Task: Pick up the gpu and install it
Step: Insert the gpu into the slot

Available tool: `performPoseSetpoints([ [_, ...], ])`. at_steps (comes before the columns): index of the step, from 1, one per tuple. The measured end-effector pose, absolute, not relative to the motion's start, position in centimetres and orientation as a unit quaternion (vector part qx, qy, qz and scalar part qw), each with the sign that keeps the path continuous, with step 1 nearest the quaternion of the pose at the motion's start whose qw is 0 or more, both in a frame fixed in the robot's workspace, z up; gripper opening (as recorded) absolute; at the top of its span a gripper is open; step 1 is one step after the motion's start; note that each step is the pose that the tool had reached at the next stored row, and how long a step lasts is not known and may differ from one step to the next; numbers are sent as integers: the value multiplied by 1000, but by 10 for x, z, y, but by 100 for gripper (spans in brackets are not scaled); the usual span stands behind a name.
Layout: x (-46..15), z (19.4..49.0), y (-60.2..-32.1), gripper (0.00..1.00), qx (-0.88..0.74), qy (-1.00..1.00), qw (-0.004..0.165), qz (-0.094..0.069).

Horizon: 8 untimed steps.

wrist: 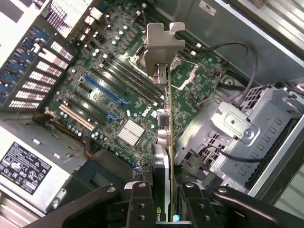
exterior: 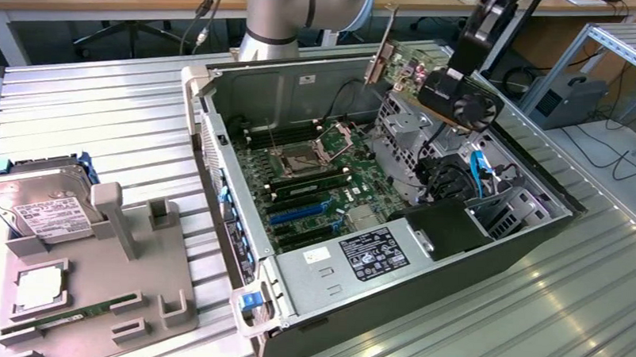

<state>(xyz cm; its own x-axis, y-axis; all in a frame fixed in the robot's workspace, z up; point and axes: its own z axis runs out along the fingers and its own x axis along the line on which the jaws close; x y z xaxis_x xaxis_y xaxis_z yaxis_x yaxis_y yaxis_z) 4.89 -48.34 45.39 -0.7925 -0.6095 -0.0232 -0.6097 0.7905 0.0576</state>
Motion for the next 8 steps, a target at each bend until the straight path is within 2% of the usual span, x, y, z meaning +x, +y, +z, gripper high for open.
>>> performPoseSetpoints([
  [8, 49, 454, -483, 27, -459, 888, -3, 31],
])
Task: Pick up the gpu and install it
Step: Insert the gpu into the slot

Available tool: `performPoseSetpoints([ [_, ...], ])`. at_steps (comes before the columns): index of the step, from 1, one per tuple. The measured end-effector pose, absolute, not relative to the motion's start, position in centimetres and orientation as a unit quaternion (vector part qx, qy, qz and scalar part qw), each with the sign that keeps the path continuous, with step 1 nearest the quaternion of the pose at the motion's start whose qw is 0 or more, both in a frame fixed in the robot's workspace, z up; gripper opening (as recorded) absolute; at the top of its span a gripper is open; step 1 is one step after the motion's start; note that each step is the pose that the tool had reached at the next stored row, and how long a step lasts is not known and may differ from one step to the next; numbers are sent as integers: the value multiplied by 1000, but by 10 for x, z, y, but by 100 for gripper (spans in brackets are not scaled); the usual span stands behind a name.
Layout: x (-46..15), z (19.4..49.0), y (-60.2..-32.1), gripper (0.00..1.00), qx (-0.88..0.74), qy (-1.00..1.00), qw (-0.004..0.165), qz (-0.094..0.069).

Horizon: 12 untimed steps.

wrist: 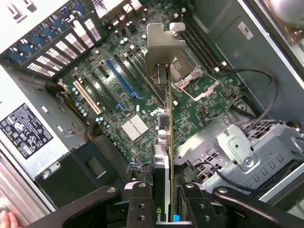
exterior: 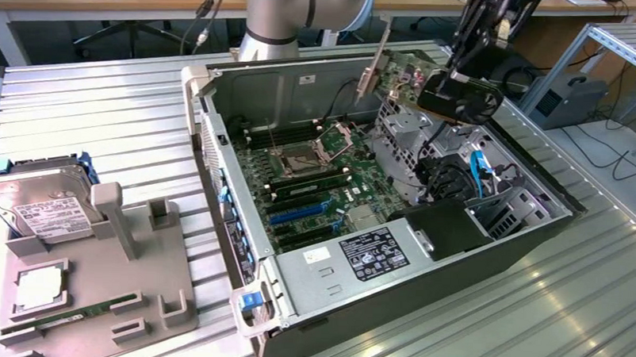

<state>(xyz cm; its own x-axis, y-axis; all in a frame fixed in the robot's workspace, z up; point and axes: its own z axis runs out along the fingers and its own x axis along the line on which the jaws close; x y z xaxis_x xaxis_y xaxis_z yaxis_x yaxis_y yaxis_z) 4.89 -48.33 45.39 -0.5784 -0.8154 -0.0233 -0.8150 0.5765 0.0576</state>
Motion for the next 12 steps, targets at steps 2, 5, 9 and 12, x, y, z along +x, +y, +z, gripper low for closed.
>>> performPoseSetpoints([
  [2, 49, 454, -483, 27, 503, -864, 4, -31],
  [5, 49, 454, -483, 27, 558, -829, 6, -30],
  [9, 49, 454, -483, 27, 566, -823, 2, -38],
  [12, 49, 453, -483, 27, 581, -813, -2, -44],
])
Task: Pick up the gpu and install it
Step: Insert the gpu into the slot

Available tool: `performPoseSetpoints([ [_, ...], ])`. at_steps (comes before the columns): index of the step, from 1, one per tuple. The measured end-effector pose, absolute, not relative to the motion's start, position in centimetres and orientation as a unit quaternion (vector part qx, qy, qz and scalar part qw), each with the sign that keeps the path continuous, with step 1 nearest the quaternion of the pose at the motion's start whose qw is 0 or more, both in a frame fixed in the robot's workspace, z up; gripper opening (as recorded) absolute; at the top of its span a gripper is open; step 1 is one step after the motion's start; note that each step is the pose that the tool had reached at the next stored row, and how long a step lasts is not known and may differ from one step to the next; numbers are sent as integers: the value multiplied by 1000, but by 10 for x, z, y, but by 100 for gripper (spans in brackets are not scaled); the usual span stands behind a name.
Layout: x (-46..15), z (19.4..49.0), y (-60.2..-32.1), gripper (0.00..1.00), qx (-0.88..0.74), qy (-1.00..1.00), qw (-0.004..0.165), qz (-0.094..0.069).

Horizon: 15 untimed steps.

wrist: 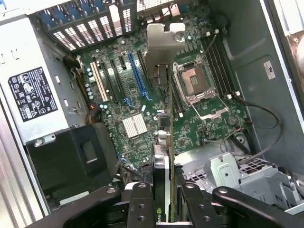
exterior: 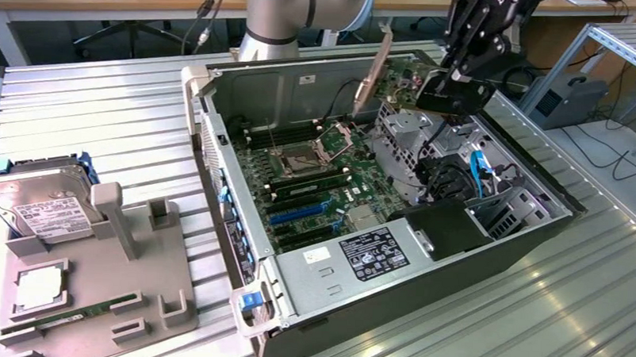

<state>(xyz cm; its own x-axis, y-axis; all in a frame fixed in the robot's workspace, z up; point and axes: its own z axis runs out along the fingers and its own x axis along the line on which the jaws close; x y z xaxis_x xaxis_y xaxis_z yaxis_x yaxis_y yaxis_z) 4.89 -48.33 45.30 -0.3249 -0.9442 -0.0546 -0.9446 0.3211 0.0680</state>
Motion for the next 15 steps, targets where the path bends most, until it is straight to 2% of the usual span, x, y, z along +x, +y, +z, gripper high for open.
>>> performPoseSetpoints([
  [15, 49, 452, -483, 27, -691, 722, -2, 43],
])
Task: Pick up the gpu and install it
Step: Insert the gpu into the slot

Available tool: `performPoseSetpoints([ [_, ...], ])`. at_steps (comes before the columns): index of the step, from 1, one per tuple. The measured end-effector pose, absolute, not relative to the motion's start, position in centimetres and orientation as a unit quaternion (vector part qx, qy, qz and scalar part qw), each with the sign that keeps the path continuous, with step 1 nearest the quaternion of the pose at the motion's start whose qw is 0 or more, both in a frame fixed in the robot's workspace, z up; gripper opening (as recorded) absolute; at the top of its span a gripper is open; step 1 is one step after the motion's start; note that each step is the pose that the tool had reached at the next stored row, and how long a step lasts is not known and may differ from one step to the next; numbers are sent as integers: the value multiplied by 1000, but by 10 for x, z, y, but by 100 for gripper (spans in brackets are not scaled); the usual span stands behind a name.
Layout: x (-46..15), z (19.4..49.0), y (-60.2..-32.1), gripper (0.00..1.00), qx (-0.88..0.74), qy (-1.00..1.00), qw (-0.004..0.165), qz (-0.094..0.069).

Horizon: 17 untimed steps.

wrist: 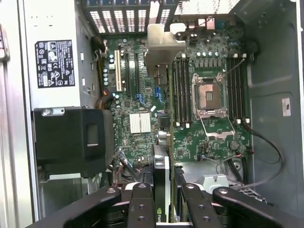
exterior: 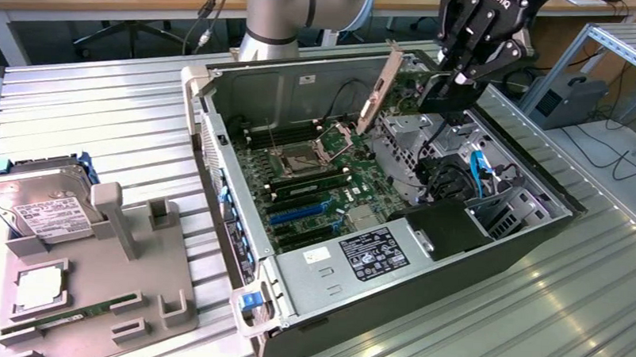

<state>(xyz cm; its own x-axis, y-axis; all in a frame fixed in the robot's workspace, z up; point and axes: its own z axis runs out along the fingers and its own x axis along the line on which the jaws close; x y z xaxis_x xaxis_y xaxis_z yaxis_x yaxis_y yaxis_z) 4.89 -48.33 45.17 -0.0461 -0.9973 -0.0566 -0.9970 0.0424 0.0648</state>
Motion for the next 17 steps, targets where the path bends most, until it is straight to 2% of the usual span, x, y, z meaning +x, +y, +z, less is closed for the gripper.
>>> performPoseSetpoints([
  [6, 49, 450, -483, 27, 712, -701, -5, -35],
  [10, 42, 447, -483, 27, 713, -701, -24, -16],
  [17, 42, 444, -483, 27, 674, -738, -26, -14],
])
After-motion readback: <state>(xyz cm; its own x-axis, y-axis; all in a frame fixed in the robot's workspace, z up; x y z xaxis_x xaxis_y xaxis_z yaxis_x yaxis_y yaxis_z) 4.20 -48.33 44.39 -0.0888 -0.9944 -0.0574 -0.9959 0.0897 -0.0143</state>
